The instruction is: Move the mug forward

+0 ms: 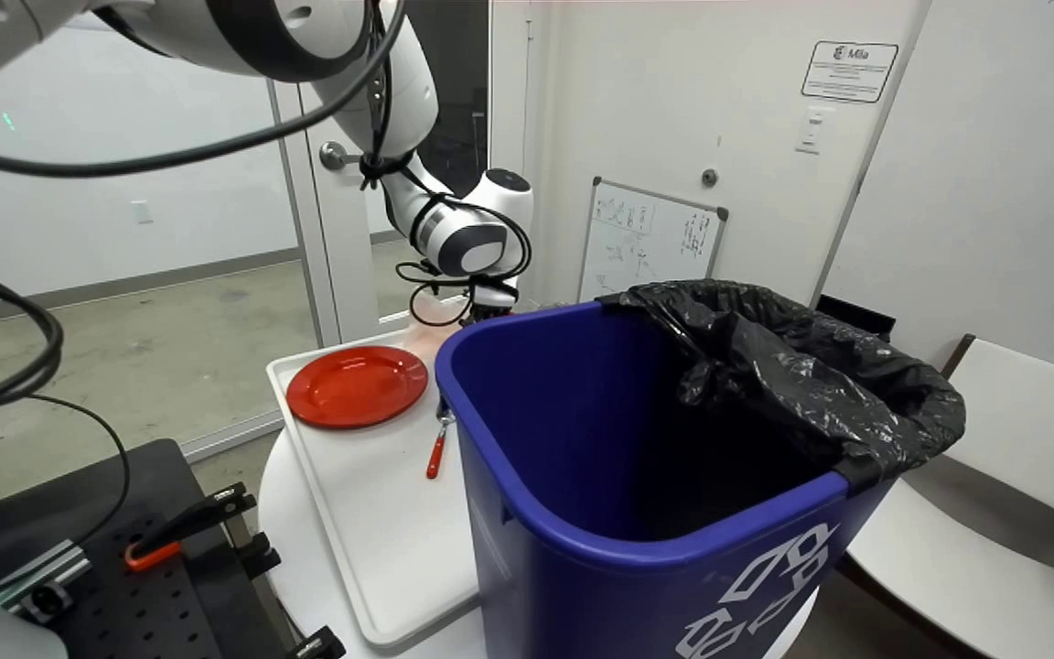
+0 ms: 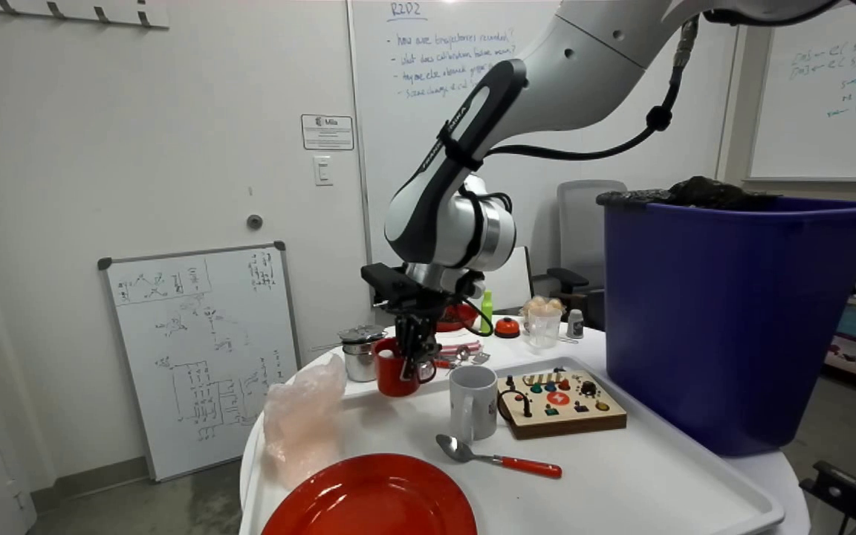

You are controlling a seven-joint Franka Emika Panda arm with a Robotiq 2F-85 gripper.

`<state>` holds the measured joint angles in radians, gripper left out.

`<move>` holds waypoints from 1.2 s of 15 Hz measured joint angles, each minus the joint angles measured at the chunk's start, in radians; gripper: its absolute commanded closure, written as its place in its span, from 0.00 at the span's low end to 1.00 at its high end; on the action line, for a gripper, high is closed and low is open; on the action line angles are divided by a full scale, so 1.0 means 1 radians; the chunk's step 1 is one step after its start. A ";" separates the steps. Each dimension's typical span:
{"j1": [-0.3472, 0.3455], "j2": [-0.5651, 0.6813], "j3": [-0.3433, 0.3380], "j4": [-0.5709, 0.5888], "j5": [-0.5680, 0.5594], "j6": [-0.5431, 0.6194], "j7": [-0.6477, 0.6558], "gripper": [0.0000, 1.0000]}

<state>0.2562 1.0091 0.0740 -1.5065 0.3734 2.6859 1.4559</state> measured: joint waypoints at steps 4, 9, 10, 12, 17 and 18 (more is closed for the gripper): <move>-0.003 0.038 0.024 0.006 0.000 0.000 0.011 0.98; -0.007 0.092 0.054 0.035 0.000 0.000 0.012 0.98; -0.007 0.099 0.057 0.042 0.000 0.000 0.013 0.84; -0.007 0.106 0.059 0.055 0.000 0.000 0.017 0.60; -0.018 0.111 0.095 0.067 0.008 0.066 0.010 0.24; -0.023 0.110 0.111 0.066 0.010 0.104 0.003 0.16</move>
<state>0.2337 1.1194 0.1852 -1.4402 0.3830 2.7895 1.4585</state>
